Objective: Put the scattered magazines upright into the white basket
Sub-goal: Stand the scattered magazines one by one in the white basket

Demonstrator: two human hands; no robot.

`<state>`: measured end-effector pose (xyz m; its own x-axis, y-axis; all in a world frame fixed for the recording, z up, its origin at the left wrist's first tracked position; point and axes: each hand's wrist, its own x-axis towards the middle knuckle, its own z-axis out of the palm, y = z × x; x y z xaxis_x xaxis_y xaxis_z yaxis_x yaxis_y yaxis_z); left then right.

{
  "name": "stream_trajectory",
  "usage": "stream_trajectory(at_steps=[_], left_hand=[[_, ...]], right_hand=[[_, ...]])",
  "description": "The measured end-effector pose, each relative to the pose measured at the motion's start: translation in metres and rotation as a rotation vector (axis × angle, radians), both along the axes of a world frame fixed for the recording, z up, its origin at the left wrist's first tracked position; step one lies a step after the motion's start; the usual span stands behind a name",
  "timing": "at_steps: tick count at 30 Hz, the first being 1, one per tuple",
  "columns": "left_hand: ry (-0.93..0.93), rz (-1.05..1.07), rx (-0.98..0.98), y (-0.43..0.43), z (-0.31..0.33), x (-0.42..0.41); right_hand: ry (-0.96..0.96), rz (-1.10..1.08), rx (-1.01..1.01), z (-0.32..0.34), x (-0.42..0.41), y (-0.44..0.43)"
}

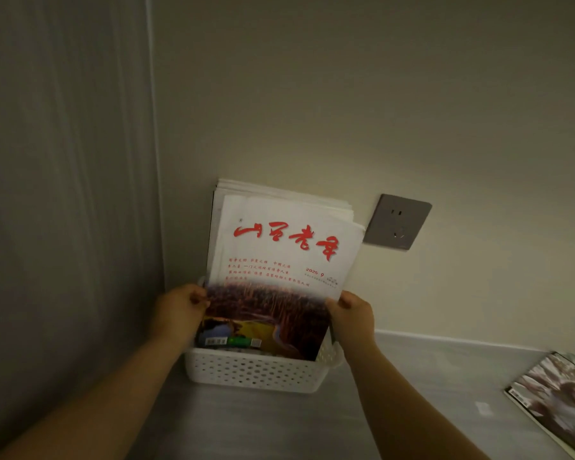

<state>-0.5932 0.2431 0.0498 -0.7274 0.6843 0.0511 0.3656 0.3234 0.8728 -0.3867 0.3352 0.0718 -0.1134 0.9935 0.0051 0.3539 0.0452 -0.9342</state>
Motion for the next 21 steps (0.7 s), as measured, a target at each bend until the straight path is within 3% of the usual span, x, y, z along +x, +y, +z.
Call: stream_trajectory(at_steps=[4,8,13,17,21], left_hand=[[0.041,0.0,0.035,0.008,-0.005,-0.002],[-0.246,-0.112,0.201,0.02,0.01,-0.003],[-0.43,-0.185,0.29,0.045,0.03,-0.002],[-0.419,-0.173,0.298,0.043,0.025,-0.005],[-0.423,-0.171,0.335,0.042,0.022,0.001]], right_hand=[[0.059,-0.034,0.02,-0.001,-0.004,0.009],[0.226,-0.01,-0.061,0.012,-0.008,0.023],[0.286,0.031,-0.005,0.017,-0.034,0.032],[0.372,-0.025,0.0,0.018,-0.051,0.029],[0.325,0.022,0.047,0.013,-0.044,0.027]])
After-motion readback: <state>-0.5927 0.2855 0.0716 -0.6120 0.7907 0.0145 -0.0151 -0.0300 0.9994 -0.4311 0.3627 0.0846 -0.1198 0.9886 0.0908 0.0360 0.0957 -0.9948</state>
